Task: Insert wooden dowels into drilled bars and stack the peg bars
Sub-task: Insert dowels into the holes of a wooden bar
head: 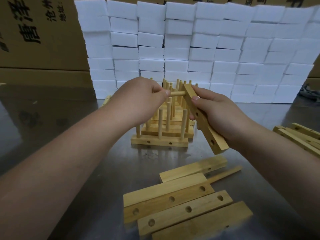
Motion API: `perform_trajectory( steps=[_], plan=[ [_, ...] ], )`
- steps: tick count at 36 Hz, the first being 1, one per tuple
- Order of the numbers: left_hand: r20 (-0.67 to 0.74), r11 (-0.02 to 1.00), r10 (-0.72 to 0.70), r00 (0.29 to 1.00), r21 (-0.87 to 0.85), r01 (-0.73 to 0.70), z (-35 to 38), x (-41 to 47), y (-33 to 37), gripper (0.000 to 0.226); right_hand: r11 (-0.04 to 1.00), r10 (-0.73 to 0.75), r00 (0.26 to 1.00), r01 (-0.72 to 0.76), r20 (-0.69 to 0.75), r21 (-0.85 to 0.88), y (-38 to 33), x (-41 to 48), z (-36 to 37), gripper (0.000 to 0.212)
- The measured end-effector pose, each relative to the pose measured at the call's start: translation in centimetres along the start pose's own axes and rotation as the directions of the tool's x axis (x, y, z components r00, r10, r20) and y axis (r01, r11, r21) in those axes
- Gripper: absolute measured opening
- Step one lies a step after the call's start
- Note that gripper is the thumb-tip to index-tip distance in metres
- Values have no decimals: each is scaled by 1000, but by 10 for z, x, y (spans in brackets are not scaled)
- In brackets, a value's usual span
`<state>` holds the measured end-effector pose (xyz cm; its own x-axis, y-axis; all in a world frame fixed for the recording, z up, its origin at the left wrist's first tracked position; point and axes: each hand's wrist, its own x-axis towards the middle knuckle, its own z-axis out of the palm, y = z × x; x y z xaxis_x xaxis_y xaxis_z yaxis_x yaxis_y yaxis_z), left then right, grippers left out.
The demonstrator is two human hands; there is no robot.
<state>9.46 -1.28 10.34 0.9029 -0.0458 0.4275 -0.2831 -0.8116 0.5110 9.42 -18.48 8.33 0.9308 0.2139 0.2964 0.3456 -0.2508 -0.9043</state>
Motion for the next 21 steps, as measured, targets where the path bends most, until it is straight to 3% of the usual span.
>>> perform_trajectory(
  steps=[3,7,9,11,14,17,21],
  plan=[
    [-114,969,70,991,243,-40,-3,1,3,47,992,76,995,-68,-71,107,-2,3,-3,27],
    [-336,958,283,898,137,-251,-10,-10,13,17,964,141,969,-88,-203,249,-4,7,-13,25],
    [-174,932,361,916,72,-354,-2,-19,23,33,958,152,953,-77,-261,275,-5,9,-17,25],
    [145,926,353,924,86,-368,14,-29,32,37,956,152,944,-65,-294,286,-6,11,-19,23],
    [471,877,283,836,226,-424,40,-37,33,33,953,144,942,-49,-303,300,-5,11,-18,25],
    [551,847,257,794,267,-460,53,-41,28,35,958,140,945,-55,-295,280,-4,10,-16,27],
    [570,853,305,763,192,-485,64,-50,31,34,958,131,949,-47,-286,282,-3,10,-13,29]
  ],
)
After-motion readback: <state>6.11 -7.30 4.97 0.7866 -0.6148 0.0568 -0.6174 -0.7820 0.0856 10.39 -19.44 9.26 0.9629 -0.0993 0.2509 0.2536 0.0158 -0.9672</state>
